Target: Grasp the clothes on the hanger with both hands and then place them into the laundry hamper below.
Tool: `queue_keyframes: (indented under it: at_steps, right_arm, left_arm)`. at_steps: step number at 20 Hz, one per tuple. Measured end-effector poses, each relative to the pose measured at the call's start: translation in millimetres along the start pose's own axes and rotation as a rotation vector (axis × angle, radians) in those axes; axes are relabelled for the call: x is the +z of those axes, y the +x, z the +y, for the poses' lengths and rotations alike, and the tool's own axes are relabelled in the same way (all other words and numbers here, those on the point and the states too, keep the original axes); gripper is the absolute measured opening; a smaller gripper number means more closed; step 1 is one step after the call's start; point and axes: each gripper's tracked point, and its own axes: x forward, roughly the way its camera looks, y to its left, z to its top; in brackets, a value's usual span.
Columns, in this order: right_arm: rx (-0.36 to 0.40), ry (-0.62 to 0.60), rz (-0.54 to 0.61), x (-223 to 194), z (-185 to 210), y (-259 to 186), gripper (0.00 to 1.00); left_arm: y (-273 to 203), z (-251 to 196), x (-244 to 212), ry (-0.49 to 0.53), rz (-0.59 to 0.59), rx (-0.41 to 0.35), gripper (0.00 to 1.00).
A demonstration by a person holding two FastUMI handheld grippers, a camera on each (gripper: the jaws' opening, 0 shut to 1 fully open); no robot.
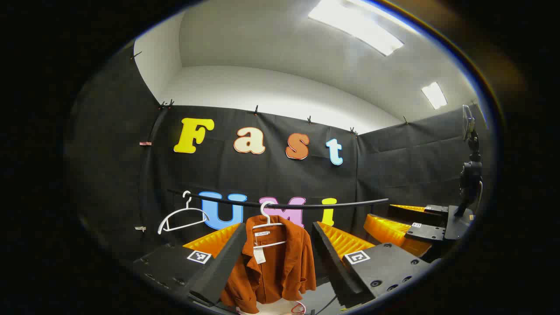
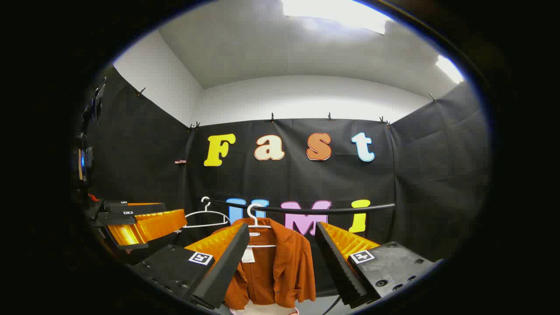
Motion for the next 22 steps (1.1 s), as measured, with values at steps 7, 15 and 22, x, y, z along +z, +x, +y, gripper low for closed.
queue_keyframes:
  at_steps: [7, 15, 22]
  right_arm:
    - [0.008, 0.005, 0.009, -0.5, 2.8, -2.3, 0.97]
    - [0.012, 0.011, 0.008, 1.3, 3.6, -3.2, 0.99]
    - [0.007, 0.002, 0.018, -1.9, 7.9, 1.6, 0.98]
  left_arm:
    - [-6.6, -2.9, 3.7, -0.012, -0.013, 0.001, 0.94]
    - [-7.8, -2.4, 2.8, -0.022, -0.010, -0.004, 0.94]
    - [-4.5, 1.0, 1.5, -0.025, -0.007, -0.013, 0.94]
